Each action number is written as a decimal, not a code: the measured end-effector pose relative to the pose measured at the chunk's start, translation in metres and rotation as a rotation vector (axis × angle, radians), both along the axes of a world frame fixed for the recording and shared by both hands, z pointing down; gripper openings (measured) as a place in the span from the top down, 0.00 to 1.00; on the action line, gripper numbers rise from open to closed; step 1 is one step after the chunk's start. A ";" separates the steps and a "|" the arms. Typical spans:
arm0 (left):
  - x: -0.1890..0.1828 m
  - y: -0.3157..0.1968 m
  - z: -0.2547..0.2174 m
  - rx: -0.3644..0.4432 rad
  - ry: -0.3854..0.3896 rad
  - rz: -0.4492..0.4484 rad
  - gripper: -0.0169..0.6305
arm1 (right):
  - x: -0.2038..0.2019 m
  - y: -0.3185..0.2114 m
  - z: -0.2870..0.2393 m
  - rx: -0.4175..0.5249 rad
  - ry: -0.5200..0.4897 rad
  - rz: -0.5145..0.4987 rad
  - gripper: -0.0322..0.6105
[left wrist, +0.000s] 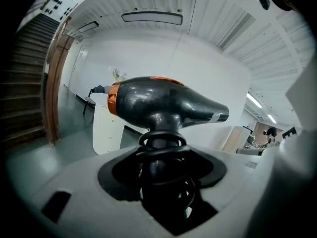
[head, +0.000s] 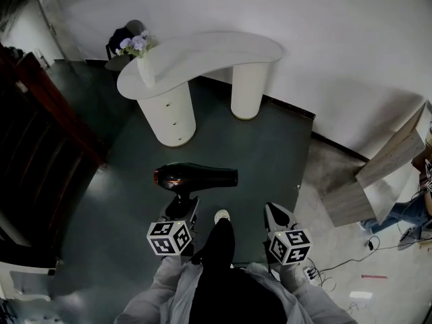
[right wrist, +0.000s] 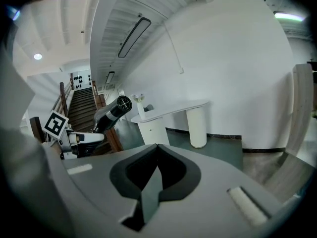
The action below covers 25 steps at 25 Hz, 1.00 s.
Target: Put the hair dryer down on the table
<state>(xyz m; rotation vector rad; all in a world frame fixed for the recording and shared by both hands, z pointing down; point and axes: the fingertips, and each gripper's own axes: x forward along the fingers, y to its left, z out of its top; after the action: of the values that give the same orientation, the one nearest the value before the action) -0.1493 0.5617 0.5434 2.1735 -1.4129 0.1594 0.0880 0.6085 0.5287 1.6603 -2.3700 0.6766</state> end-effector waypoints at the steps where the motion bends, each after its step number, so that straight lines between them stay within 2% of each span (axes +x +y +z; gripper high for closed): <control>1: 0.002 -0.012 0.000 -0.001 0.004 0.000 0.56 | 0.002 -0.012 0.000 -0.001 0.003 0.002 0.93; 9: 0.013 -0.129 -0.017 0.014 0.009 0.007 0.56 | 0.009 -0.137 -0.027 0.023 0.024 -0.014 0.93; 15: 0.004 -0.210 -0.027 0.028 0.005 -0.016 0.56 | -0.006 -0.225 -0.040 0.037 0.040 -0.067 0.93; 20: -0.002 -0.254 -0.029 0.043 0.012 -0.029 0.56 | -0.016 -0.273 -0.037 0.035 0.041 -0.091 0.93; 25: -0.008 -0.265 -0.017 0.013 0.002 -0.039 0.56 | -0.024 -0.292 -0.033 0.025 0.022 -0.088 0.93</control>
<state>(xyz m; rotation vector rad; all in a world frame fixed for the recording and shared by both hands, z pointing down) -0.1578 0.2967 0.5266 2.1540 -1.4584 0.1347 0.0638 0.3166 0.4955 1.5543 -2.4289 0.6132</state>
